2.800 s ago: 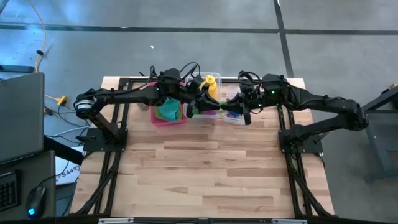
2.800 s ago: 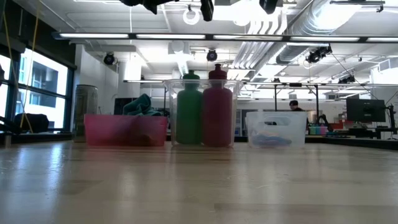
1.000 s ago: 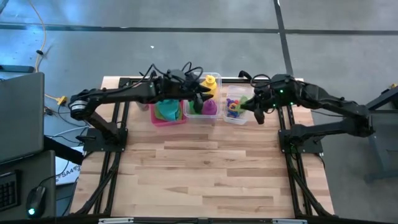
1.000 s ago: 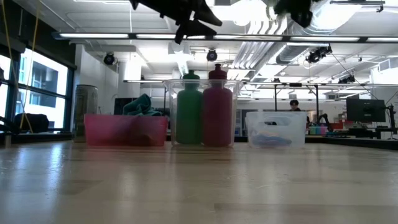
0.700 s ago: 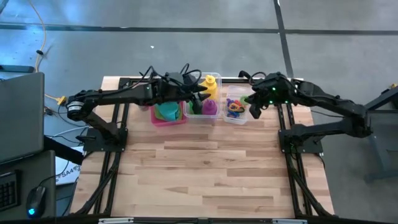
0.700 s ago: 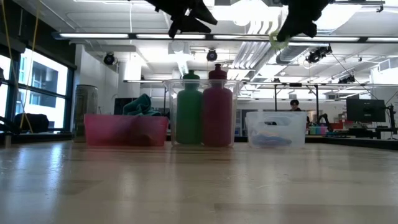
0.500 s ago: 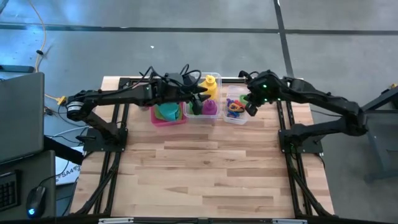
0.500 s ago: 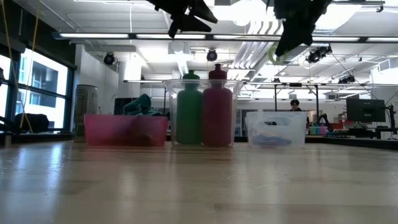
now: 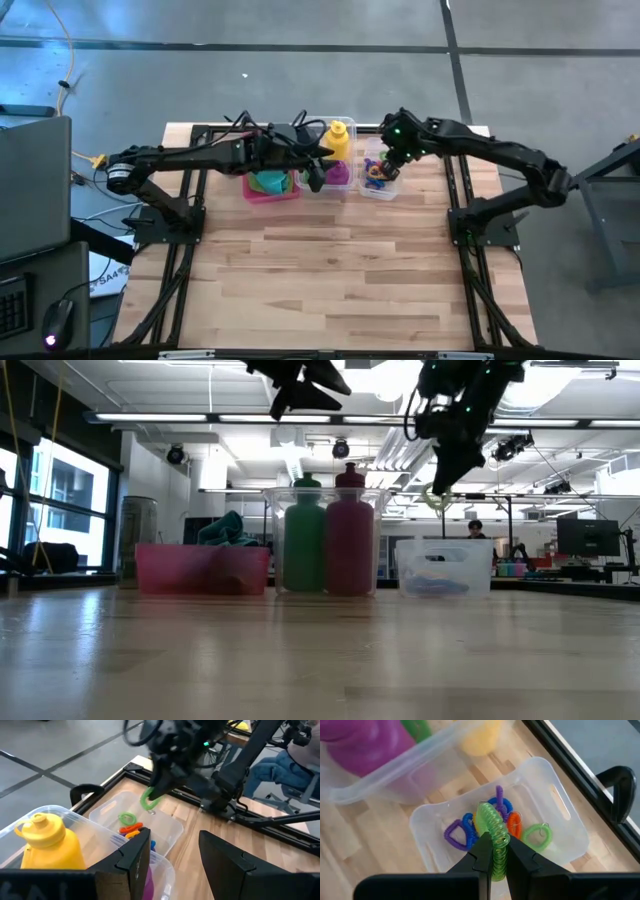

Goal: Pick & Place Sports Items
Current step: Put the green spring keychain into the right transparent bin, then return To Home Position

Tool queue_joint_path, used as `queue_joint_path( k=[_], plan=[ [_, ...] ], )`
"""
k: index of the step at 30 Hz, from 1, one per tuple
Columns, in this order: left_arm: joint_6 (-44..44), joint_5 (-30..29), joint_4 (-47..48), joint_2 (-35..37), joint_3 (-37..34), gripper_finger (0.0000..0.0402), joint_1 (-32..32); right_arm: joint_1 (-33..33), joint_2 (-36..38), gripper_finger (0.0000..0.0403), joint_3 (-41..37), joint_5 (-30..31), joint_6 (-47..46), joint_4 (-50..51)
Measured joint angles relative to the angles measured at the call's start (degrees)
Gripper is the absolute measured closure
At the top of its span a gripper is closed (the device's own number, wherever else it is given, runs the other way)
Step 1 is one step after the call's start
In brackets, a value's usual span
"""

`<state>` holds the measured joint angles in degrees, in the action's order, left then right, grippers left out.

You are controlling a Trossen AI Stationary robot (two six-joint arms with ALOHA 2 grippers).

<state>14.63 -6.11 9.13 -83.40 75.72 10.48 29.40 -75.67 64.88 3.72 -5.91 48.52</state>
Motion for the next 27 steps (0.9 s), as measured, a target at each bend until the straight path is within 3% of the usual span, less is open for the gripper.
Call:
queue_joint_path(
  k=[6, 12, 27],
  plan=[
    [0.01, 0.02, 0.0, 0.0, 0.0, 0.0237, -0.09, 1.9, -4.29, 0.0377, 0.0, -0.85, -0.3, -1.25],
    [0.26, 0.05, 0.0, 0.0, 0.0, 0.0237, -0.09, 2.24, -6.95, 0.0348, 0.0, -1.03, -1.62, -1.27],
    [0.42, 3.65, 0.45, 0.58, -0.04, 0.0237, -0.18, 1.13, -5.73, 0.0275, -0.02, -7.06, -2.03, -4.45]
  ],
)
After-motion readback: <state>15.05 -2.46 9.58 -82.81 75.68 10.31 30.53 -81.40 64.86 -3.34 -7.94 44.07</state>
